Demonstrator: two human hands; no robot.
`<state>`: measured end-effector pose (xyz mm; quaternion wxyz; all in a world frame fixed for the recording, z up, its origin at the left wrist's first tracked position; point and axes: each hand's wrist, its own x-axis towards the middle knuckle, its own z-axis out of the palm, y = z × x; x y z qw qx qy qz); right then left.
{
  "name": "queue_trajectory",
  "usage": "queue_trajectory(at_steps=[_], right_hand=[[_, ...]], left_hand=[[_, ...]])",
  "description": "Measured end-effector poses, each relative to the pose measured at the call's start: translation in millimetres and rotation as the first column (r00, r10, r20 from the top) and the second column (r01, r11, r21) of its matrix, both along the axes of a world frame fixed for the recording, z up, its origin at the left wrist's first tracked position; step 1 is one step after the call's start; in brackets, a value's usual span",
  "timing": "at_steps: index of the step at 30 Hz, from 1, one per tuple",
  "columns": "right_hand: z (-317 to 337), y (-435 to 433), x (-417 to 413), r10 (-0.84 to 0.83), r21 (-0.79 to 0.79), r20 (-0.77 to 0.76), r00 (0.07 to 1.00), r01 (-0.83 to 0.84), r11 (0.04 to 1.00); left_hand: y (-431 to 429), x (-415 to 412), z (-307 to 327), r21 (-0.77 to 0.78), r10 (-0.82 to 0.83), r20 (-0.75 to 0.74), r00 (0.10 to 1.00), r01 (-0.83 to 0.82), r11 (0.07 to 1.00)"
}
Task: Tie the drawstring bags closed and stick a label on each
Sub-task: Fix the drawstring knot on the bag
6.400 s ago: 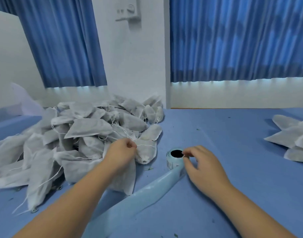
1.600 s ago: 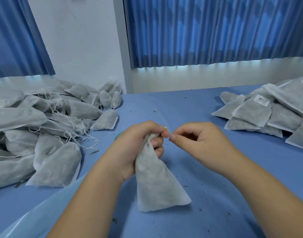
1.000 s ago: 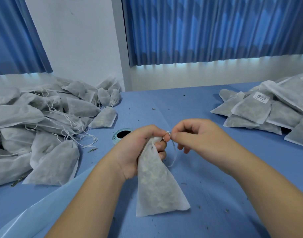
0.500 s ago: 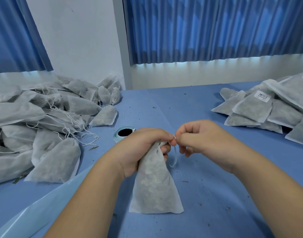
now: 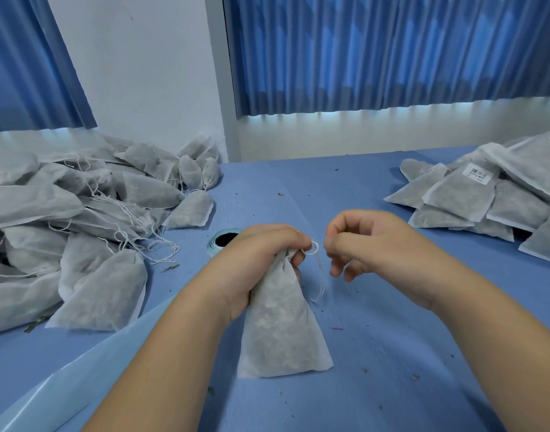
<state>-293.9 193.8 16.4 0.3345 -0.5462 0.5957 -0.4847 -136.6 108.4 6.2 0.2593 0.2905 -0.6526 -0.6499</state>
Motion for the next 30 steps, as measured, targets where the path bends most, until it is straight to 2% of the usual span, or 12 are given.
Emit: queue_trajectory(at_steps=[5, 12, 15, 19, 22, 26, 30], right_hand=[[2.0, -0.1, 5.0, 0.014, -0.051, 0.149, 0.989, -0.006, 0.999], [-2.5, -1.7, 11.5, -0.038, -0.087, 0.134, 0.990, 0.050, 0.995], [-3.2, -3.1, 11.0, -0.085, -0.098, 0.095, 0.992, 0.095, 0.991], [-5.8, -4.4, 10.9, -0.140, -0.092, -0.037, 0.989, 0.137, 0.986], [-7.8, -4.5, 10.0, -0.156, -0.068, -0.088, 0.984, 0.150, 0.986], [-7.0, -4.1, 6.9, -0.159, -0.031, -0.044, 0.986, 0.157, 0.987], [-4.5, -2.5, 5.5, -0.139, -0.006, 0.049, 0.989, 0.139, 0.990]], left_hand=[[0.7, -0.4, 1.5, -0.041, 0.086, -0.009, 0.996, -0.086, 0.995], [8.4, -3.3, 3.2, -0.088, 0.124, 0.029, 0.992, -0.121, 0.989], [10.1, -4.3, 3.5, -0.163, 0.163, 0.055, 0.985, -0.152, 0.975], [11.3, -8.9, -0.3, -0.309, 0.246, 0.055, 0.968, -0.218, 0.926], [12.6, -12.4, -3.3, -0.453, 0.341, 0.045, 0.939, -0.285, 0.845], [13.0, -14.3, -6.9, -0.575, 0.393, -0.006, 0.920, -0.324, 0.751], [14.0, -13.8, -5.5, -0.580, 0.371, -0.042, 0.928, -0.325, 0.747]])
